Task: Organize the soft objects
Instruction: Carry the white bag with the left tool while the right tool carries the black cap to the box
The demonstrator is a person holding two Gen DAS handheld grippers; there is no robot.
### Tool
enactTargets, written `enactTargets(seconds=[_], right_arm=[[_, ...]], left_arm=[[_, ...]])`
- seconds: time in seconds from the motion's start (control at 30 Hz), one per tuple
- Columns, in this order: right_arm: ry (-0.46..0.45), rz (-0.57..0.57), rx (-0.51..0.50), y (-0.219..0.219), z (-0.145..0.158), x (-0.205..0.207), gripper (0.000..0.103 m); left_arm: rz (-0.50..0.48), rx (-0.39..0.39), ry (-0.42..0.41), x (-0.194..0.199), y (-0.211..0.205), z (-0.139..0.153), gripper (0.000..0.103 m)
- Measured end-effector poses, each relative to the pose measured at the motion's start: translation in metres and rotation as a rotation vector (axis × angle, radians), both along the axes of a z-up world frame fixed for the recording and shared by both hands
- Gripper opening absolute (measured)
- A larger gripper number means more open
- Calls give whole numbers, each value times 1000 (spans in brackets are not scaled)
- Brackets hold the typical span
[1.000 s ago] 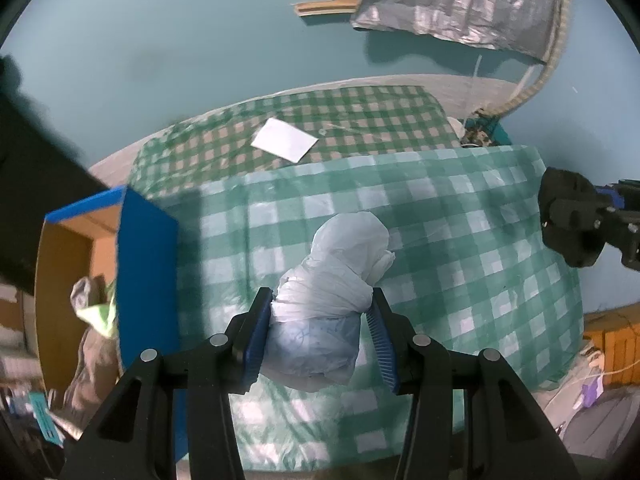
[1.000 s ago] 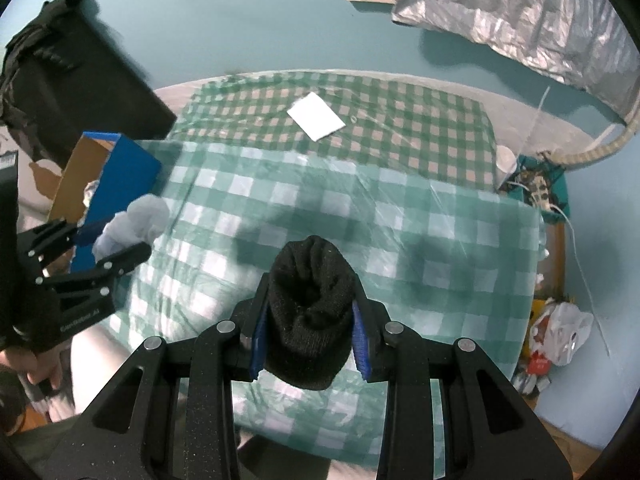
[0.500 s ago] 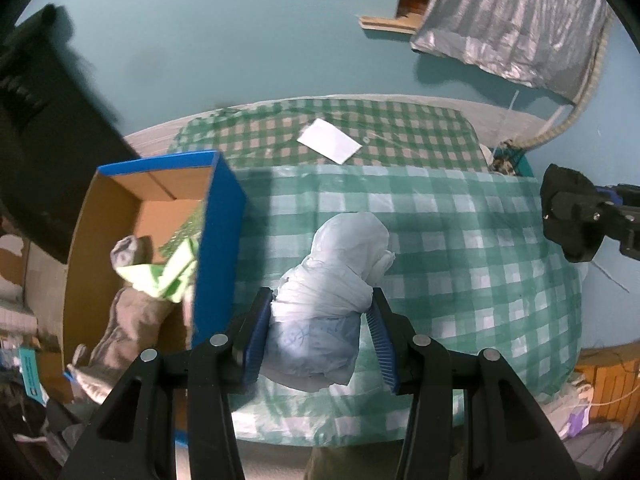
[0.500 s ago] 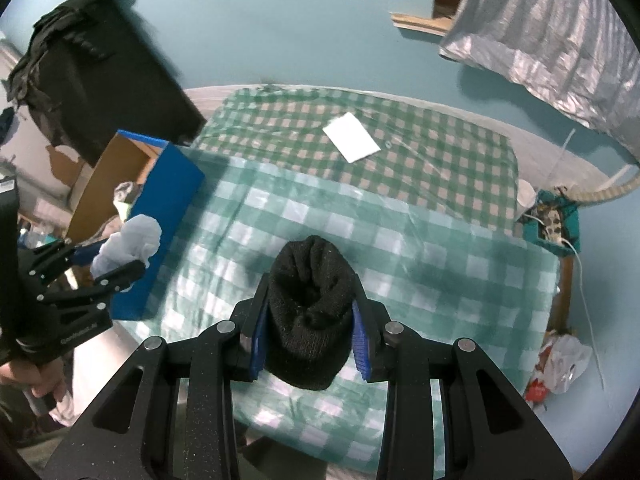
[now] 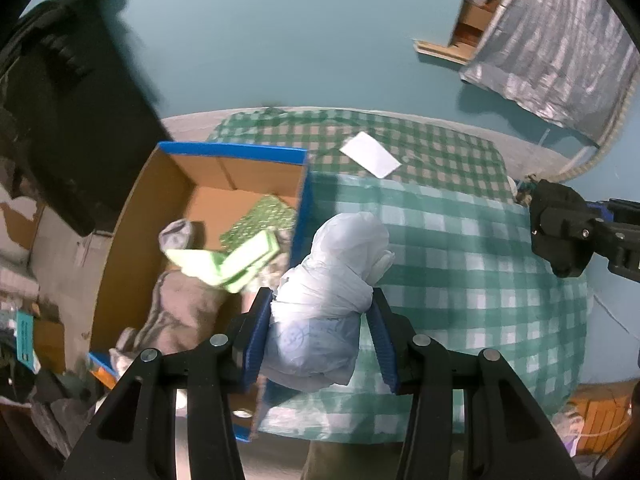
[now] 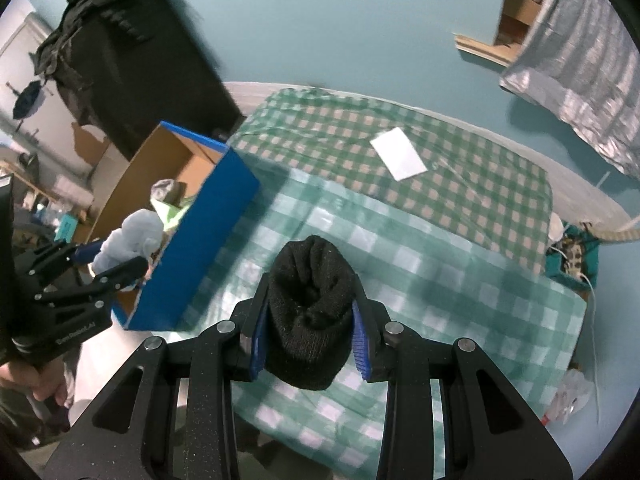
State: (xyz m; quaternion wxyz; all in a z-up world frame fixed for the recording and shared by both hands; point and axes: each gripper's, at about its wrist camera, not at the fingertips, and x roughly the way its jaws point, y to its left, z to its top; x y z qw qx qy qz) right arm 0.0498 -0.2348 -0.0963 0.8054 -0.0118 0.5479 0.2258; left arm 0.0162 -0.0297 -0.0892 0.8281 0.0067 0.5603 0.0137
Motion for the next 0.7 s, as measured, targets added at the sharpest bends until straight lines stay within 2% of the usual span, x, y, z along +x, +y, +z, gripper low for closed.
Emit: enactTargets(seconds=[0.37, 0.7], right_arm=[[6, 114, 1, 70, 0, 16, 33], [-9, 221, -21, 138, 0, 30, 33]], left_arm=[[140, 24, 8, 1, 70, -3, 48], [216, 34, 20, 5, 120, -5, 48]])
